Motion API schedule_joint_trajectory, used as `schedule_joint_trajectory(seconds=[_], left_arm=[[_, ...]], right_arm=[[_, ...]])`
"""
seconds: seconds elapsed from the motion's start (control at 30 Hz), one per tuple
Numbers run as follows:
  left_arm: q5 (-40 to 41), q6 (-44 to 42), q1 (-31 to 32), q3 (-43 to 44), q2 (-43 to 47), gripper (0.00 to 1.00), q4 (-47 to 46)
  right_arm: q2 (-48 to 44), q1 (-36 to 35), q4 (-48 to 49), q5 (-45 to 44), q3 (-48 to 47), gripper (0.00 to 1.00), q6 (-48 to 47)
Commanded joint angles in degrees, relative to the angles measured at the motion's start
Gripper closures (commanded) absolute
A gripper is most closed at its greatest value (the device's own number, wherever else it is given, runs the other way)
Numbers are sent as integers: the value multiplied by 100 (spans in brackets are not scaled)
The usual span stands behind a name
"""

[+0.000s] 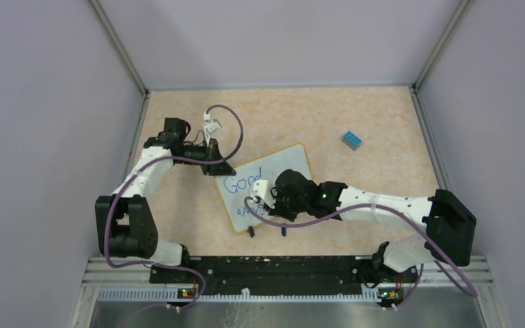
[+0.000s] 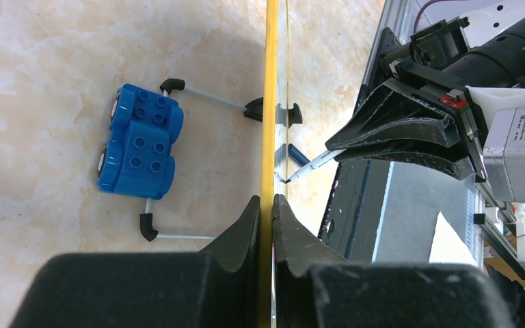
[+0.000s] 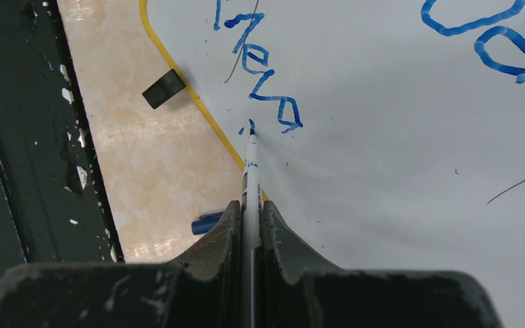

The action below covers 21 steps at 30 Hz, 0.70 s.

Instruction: Write a sentence on the whiteboard

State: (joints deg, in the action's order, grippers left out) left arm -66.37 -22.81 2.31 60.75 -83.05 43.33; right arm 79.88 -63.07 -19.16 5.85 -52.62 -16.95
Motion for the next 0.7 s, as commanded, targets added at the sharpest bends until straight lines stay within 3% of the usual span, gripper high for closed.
schedule_joint_trajectory(seconds=[0.0,0.67], left_arm=[[477,-76,-19,104,-40,100,-53],[485,-83,-20,77,-25,100,-62]], right_arm=[[-220,90,77,-223,-89,100,-46],[-567,312,161,-26,-298,100,31]])
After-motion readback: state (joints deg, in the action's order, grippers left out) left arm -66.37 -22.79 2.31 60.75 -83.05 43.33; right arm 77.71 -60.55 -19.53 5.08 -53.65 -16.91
